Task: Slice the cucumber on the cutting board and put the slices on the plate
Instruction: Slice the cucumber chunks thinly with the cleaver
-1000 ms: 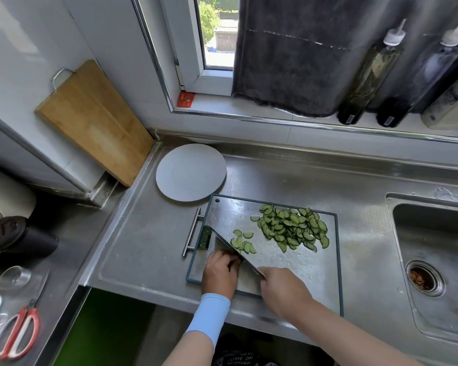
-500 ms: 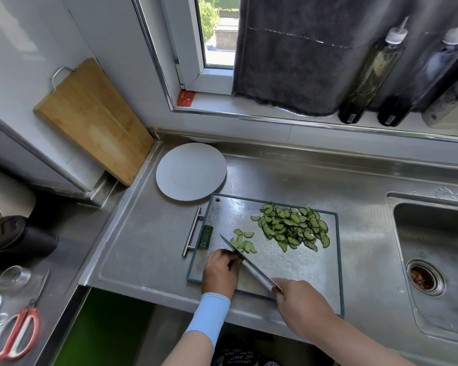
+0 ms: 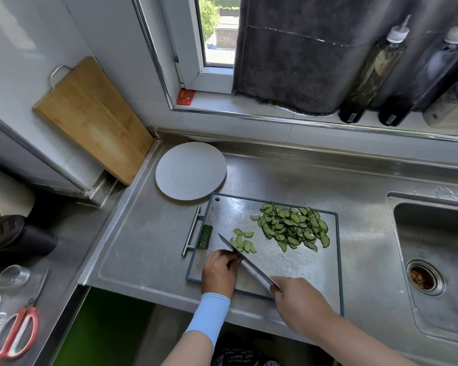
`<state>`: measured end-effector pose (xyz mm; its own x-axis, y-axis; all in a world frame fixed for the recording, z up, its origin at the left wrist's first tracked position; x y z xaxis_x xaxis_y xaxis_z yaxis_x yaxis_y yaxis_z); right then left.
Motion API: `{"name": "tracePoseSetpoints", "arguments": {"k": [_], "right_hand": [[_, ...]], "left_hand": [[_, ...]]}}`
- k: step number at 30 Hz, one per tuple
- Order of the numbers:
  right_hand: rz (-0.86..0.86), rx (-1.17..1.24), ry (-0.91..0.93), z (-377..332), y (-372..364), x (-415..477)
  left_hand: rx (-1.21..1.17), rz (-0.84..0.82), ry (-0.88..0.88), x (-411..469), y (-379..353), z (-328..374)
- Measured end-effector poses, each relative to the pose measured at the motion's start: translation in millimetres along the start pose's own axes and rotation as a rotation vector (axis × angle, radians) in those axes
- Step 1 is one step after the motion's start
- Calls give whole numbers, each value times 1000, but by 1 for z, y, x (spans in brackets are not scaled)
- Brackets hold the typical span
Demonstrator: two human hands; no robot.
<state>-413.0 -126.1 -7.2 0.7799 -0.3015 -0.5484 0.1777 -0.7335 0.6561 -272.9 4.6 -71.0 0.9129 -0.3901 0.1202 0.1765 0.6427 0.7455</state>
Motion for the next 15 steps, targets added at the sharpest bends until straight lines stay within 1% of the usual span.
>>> {"name": "tracePoseSetpoints", "arguments": {"k": [15], "right_hand": [[-25,-2,-25,-12,-5,14]], "left_hand": [[6,29,14,-3,-2,-1]]}}
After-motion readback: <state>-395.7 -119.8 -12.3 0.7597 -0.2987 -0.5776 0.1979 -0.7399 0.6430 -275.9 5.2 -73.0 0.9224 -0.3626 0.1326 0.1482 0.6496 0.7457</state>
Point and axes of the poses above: each hand's wrist, its own x-axis towards the middle knuckle, its own y-axis out of the back of the hand, z = x × y, the point moved 6 cm from there along x, towards the middle knuckle, and after that the axes turned 4 degrees about x, right-handed, at the moved point
